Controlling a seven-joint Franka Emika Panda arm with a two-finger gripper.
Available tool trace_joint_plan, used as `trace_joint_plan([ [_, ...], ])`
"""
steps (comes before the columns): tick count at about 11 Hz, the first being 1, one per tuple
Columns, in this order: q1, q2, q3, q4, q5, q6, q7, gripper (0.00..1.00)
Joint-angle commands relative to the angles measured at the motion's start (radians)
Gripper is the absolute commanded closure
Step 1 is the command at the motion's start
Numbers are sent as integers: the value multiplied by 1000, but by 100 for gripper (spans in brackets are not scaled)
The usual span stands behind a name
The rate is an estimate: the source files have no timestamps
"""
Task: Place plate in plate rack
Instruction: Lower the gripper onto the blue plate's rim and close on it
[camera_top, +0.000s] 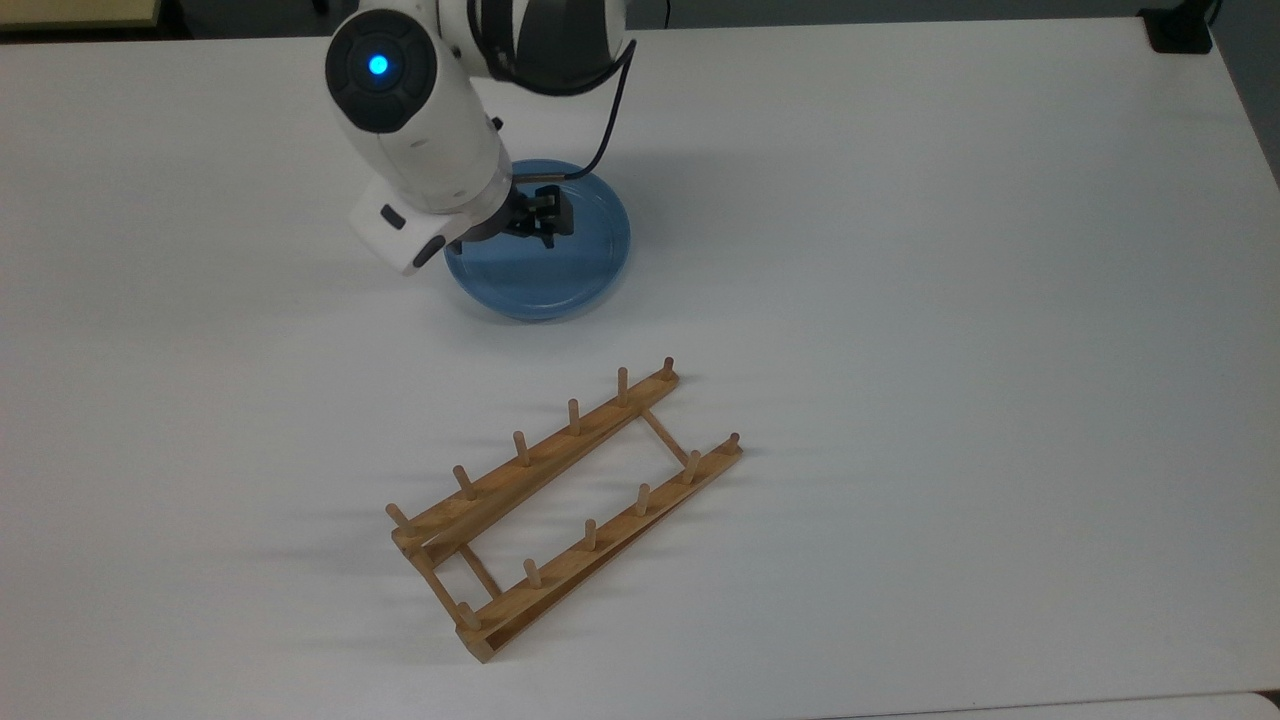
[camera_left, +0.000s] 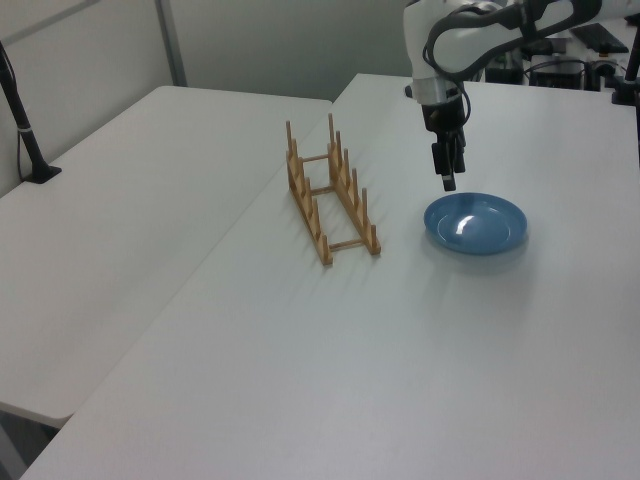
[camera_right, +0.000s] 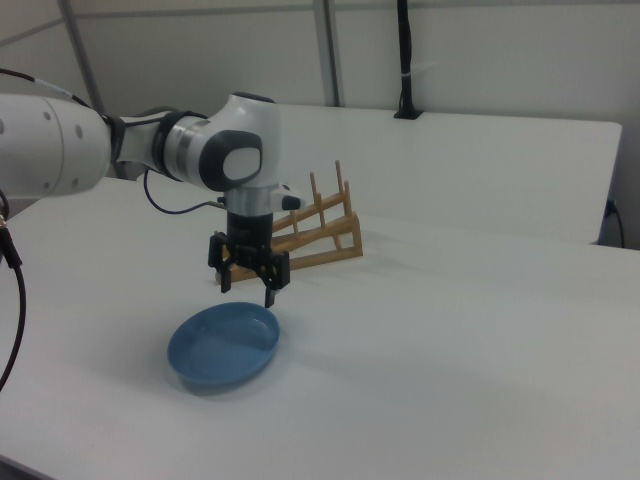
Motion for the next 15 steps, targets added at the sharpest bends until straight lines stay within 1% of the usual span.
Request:
trace_joint_plan([
  [1,-23,35,-5,3,13,52,-80,7],
  [2,-26,40,-5,3,10,52,-104,10],
  [3,-45,41,-5,3,8,50,-164,14],
  [4,-48,46,-5,0,7,38,-223,20],
  [5,-45,72,-5,0,3,35,-265,23],
  [7,-52,84,-5,0,-18,38,-282,35],
  [8,-57,87,-5,-2,-18,40,-307,37],
  [10,-57,97,-5,-2,-20,44,-313,38],
  [12,-57,100,-4,-2,-20,53,-313,48],
  [13,-57,100,-4,-2,-20,58,-313,49],
  [15,-57,115,-2,-2,-23,64,-313,62],
])
